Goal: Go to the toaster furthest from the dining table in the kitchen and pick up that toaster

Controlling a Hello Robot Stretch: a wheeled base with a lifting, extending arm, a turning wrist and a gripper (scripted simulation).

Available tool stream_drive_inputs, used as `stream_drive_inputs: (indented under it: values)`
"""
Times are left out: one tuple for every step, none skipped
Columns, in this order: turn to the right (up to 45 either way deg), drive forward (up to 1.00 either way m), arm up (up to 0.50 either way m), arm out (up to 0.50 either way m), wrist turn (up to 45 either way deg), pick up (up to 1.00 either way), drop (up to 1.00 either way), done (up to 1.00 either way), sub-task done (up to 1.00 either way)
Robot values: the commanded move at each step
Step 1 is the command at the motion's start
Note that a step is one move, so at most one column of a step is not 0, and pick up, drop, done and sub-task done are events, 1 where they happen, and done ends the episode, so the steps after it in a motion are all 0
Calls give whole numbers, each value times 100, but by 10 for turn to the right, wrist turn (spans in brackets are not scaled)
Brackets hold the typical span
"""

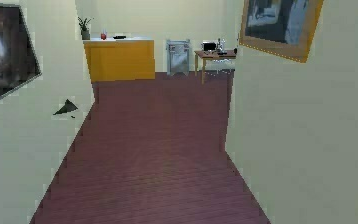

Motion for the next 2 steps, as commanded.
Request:
stream_drive_inputs:
  values:
    - [-90,0,0,0,0,0,0,0,0]
    - [0,10,0,0,0,0,0,0,0]
